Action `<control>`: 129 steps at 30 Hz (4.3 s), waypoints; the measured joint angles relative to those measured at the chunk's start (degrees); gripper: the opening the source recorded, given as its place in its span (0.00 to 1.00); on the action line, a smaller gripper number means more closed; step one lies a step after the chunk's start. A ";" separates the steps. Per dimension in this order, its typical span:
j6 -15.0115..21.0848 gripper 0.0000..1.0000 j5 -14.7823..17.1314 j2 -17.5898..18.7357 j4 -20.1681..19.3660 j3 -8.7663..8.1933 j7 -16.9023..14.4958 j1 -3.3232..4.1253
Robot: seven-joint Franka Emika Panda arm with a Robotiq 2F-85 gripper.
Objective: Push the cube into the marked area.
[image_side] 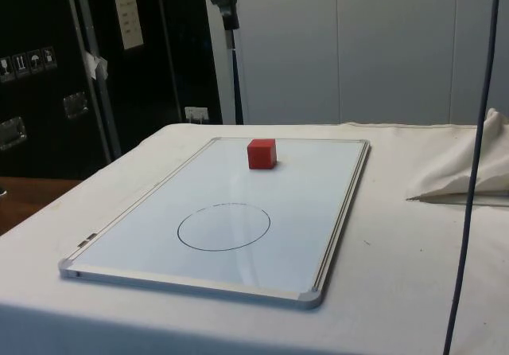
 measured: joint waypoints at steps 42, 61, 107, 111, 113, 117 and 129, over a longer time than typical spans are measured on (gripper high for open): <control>23.55 0.00 2.98 8.65 -9.05 -13.46 -15.99 -1.15; 30.83 0.00 9.51 17.48 -9.28 -16.21 -24.06 -1.43; 38.50 0.00 25.38 24.01 -12.95 -13.41 -33.92 -1.38; 37.93 0.00 26.41 23.84 -12.95 -12.72 -34.26 -1.38; 37.59 0.00 26.64 23.89 -12.38 -12.43 -34.49 -1.38; 36.90 0.00 26.64 24.47 -11.17 -12.15 -34.61 -1.38; 35.35 0.00 27.67 25.38 -9.34 -9.85 -34.15 -1.20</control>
